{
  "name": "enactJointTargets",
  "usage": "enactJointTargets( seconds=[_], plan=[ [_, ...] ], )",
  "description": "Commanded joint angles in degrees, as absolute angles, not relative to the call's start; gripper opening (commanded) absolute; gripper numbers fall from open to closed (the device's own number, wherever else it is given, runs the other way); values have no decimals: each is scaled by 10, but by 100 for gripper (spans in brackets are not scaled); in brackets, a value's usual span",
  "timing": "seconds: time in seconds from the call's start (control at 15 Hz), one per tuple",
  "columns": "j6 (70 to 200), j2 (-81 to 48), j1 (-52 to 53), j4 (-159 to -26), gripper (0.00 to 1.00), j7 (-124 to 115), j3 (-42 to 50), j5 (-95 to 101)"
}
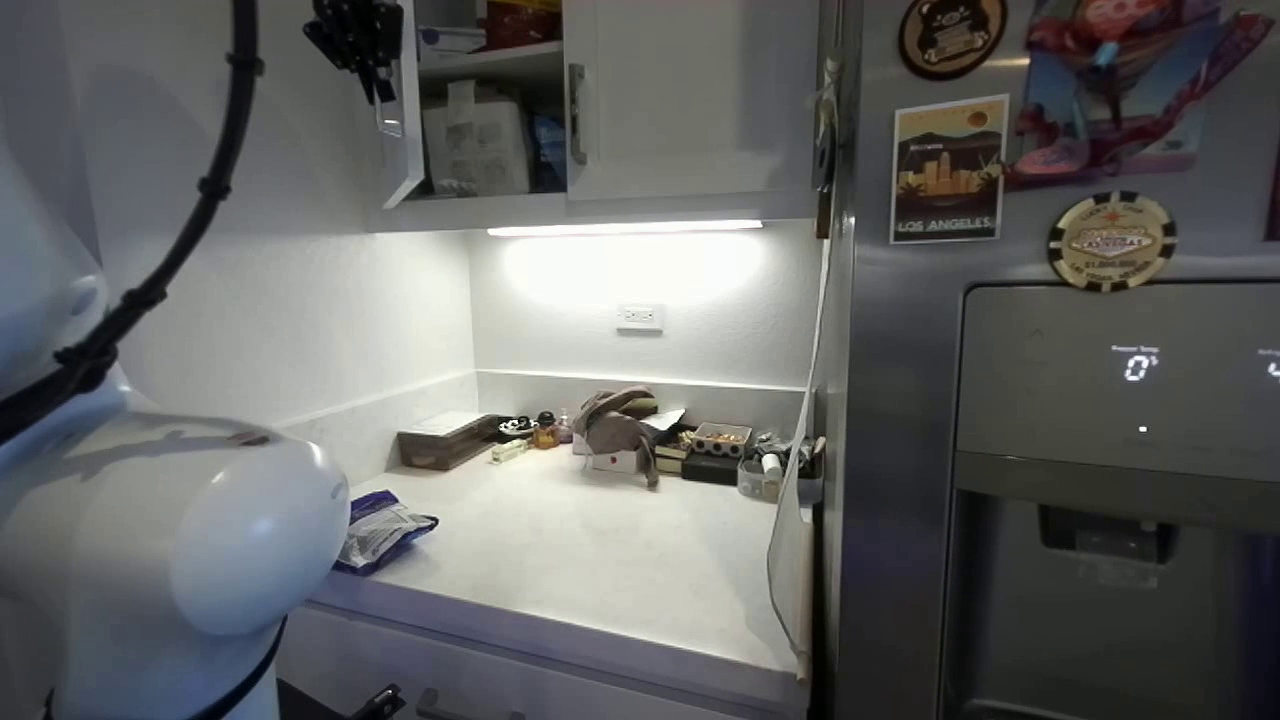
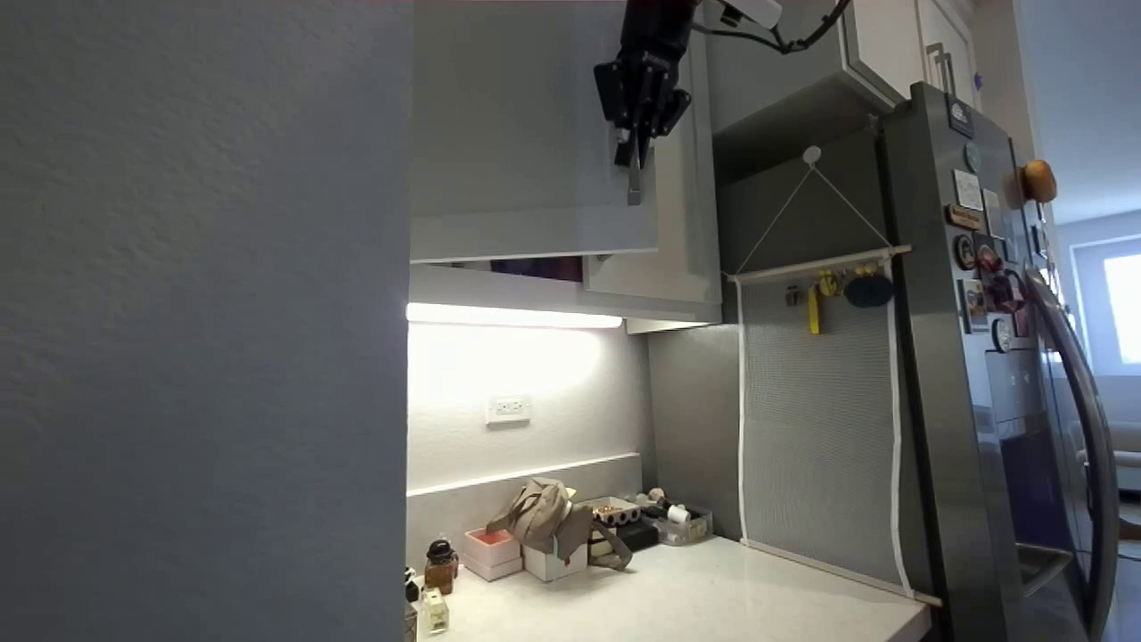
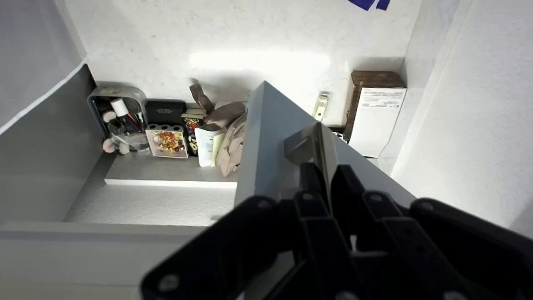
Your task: Open the left and right door of the upper cabinet
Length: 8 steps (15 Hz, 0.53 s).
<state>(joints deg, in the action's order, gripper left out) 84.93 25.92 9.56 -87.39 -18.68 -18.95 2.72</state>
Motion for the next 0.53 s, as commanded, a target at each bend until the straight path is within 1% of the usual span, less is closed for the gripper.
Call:
enactJointTargets(
  seconds=[0.0,0.27,0.33,0.4,0.47],
  plan=[
    [852,226,113,-814,4,-195,-245,23],
    [837,222,106,-802,4,-255,-277,40],
    [834,223,105,-801,42,-269,-283,43],
    [832,224,104,-800,43,-278,-289,46],
    [826,222,105,-794,49,-269,-296,49]
  ],
)
